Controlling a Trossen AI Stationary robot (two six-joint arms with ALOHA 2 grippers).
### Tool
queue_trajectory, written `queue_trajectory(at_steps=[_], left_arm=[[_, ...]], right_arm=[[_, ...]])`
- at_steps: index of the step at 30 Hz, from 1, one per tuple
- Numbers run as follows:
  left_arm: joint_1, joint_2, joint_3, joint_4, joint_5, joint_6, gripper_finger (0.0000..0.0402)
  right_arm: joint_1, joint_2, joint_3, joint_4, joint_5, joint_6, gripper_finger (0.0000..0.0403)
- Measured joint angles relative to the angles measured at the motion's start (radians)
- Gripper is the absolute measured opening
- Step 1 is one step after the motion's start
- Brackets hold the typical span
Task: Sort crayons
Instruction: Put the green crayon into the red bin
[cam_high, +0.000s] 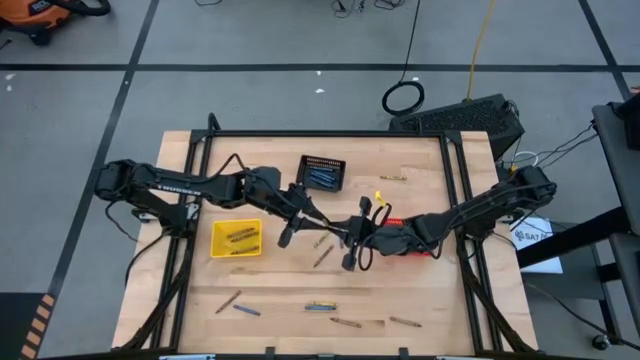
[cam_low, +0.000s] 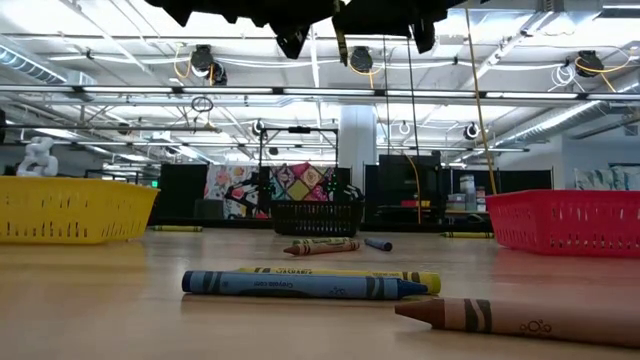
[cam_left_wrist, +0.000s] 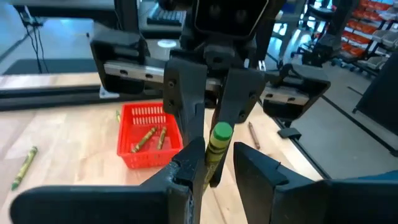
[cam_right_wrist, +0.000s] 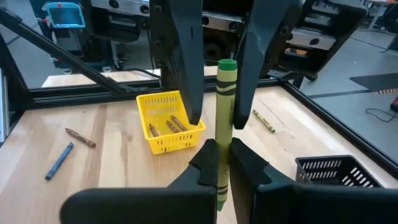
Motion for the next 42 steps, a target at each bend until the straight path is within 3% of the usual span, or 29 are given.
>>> queue_trajectory(at_steps=[10,17,27,32,42], left_arm=[[-0.001,0.000,0.000,0.007,-0.001,0.010,0.0085],[0.000,0.000,0.000,-0.002,-0.008,0.063,0.0013],[-0.001,-0.001,0.002,-0.045,-0.022,0.079,0.0013],[-0.001,-0.025,0.002,-0.176,-0.022,0.079,0.0013],[0.000,-0.093,0.000,-0.680,-0.027,0.078,0.0013]], right_arm=[[-0.004,0.003,0.000,0.016,-0.021,-0.003,0.0000],[-0.005,0.003,0.000,0.019,-0.028,-0.001,0.0002],[-0.005,0.004,0.000,0.017,-0.021,0.041,0.0055],[0.017,0.004,-0.001,0.016,-0.017,0.067,0.0084],[0.032,0.004,-0.002,-0.012,-0.019,0.068,0.0102]])
